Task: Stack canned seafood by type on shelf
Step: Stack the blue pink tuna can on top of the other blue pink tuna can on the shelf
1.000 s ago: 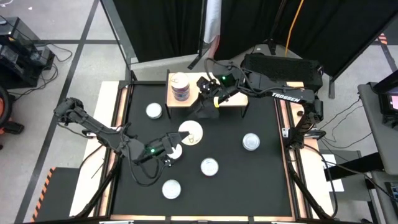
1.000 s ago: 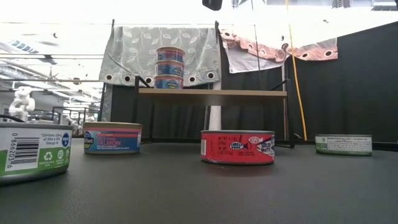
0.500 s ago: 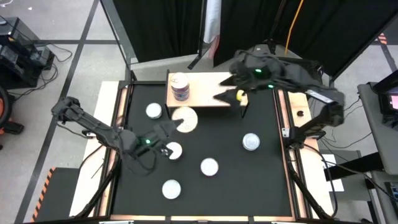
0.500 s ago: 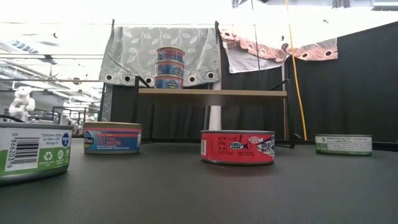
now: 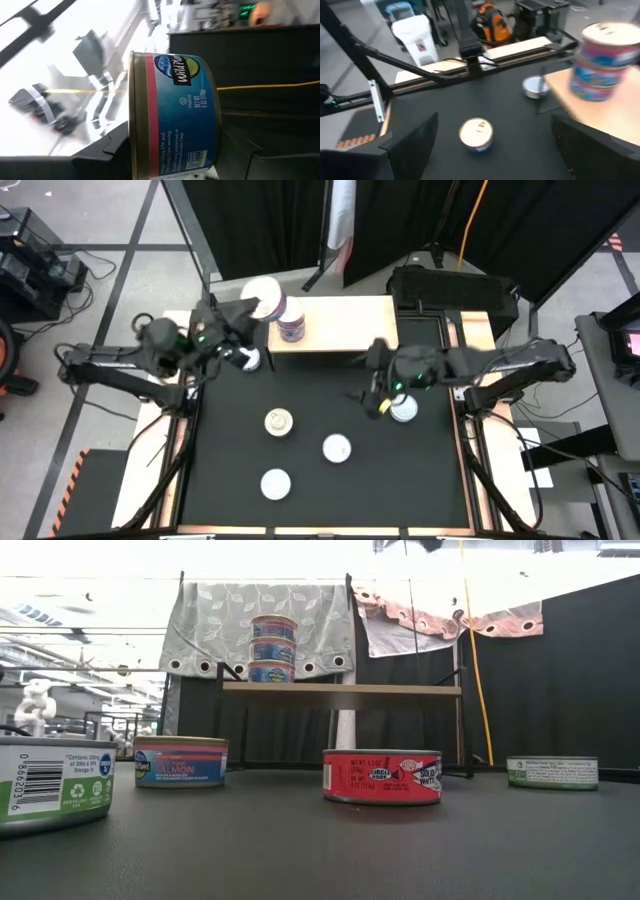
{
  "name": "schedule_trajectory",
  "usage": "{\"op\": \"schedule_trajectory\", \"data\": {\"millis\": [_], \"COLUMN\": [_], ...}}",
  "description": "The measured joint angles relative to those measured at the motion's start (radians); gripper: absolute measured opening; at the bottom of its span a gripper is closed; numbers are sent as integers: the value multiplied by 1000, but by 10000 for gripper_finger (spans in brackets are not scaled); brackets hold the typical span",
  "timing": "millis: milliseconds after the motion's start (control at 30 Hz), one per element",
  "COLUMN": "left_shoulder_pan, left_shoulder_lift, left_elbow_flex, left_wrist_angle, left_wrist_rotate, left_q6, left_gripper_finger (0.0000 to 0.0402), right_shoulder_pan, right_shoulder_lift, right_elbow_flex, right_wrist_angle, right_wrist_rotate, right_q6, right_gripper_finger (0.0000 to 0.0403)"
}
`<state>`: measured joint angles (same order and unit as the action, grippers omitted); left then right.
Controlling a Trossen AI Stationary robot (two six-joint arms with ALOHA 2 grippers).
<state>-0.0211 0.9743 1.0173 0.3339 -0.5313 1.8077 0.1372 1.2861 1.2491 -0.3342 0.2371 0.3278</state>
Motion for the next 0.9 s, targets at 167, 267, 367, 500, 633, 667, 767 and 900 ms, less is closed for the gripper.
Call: {"op": "schedule_trajectory", "data": {"millis": [167, 267, 367, 500, 633, 667, 767, 900], "left_shoulder_pan": [184, 277, 351, 411, 437, 441, 448, 448], "left_shoulder_lift": [20, 40, 63, 110, 150, 160, 179, 184], "left_elbow_flex": [34, 35, 35, 35, 35, 35, 34, 34], "left_wrist_angle": [-177, -240, -354, -416, -469, -481, -513, -511], "left_wrist_rotate": [160, 236, 271, 275, 277, 276, 267, 265], "left_q6": [-139, -193, -235, -262, -282, -283, -282, -306], "left_gripper_finger": [205, 205, 205, 205, 206, 206, 206, 206], "right_shoulder_pan": [52, 69, 85, 101, 107, 109, 115, 113], "right_shoulder_lift": [4, 5, 4, 4, 4, 4, 4, 4], "right_elbow_flex": [-203, -263, -289, -301, -300, -300, -300, -300], "right_wrist_angle": [284, 326, 331, 332, 337, 337, 338, 337], "right_wrist_rotate": [-1, 0, 4, 3, 4, 4, 1, 1], "right_q6": [46, 78, 104, 105, 97, 93, 87, 82], "right_gripper_finger": [377, 377, 377, 377, 377, 377, 377, 377]}}
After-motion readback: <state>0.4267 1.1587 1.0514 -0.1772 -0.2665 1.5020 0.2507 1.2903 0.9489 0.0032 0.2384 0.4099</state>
